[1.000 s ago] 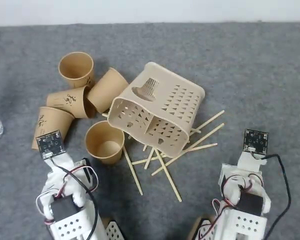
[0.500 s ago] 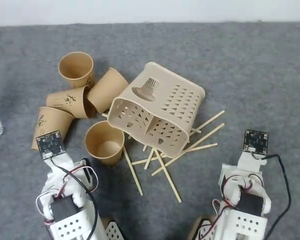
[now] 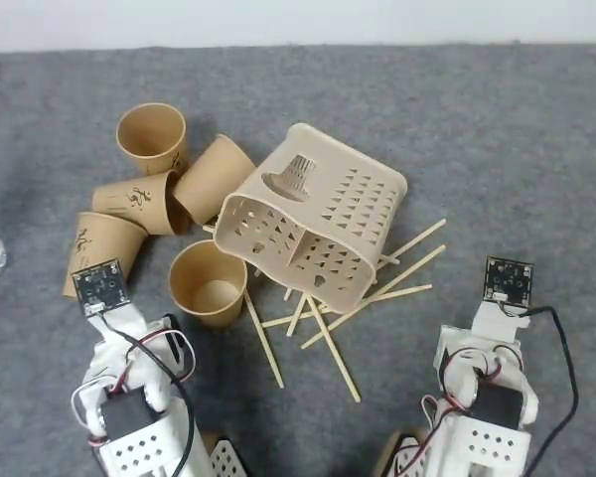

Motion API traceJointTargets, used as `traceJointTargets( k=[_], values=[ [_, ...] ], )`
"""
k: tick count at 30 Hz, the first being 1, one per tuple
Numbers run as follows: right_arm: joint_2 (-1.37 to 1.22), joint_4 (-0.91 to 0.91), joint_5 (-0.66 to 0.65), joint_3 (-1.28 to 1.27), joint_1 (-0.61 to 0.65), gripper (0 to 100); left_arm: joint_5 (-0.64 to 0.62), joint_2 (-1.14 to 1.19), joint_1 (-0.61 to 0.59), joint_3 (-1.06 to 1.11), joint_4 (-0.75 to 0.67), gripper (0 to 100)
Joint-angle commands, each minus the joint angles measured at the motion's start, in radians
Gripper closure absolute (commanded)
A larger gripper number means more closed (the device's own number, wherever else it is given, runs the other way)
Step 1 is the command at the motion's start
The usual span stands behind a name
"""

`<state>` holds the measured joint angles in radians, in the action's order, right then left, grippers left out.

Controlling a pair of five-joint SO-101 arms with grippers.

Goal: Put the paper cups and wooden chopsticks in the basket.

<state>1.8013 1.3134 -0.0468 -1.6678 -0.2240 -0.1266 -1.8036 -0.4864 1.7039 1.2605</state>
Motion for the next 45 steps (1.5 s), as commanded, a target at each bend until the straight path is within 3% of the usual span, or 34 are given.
traceJointTargets(
  k=[1, 8, 12, 17, 21, 25, 29, 32, 38, 45],
  values=[
    [0.012, -0.001, -0.005, -0.015, -0.007, 89.0, 0.012, -0.017, -0.008, -0.021, 0.005, 83],
    [0.012, -0.104, -0.009, -0.012, 0.041, 88.7, 0.012, -0.017, -0.008, -0.021, 0.005, 83],
    [0.012, -0.275, -0.009, 0.023, -0.001, 88.7, 0.014, -0.017, -0.006, -0.021, 0.005, 83],
    [0.012, -0.291, -0.015, 0.068, -0.021, 88.5, 0.012, -0.017, -0.006, -0.021, 0.005, 83],
    [0.012, -0.295, -0.252, 0.221, -0.021, 82.5, 0.014, -0.017, 0.051, -0.022, 0.005, 83],
    [-0.002, -0.294, -0.265, 0.503, 0.13, 74.1, 0.014, -0.017, 0.276, -0.022, 0.005, 83],
    [-0.094, -0.344, -0.262, 0.66, 0.297, 74.3, 0.014, -0.017, 0.448, -0.021, 0.005, 83],
    [-0.262, -0.34, -0.245, 0.755, 0.335, 75.6, 0.014, -0.017, 0.459, -0.021, 0.005, 83],
    [-0.61, -0.26, -0.074, 1.105, 0.372, 75.4, 0.011, -0.017, 0.459, -0.021, 0.005, 83],
    [-1.001, 0.007, -0.052, 1.653, 0.728, 75.4, 0.014, -0.017, 0.459, -0.021, 0.005, 83]
  ],
)
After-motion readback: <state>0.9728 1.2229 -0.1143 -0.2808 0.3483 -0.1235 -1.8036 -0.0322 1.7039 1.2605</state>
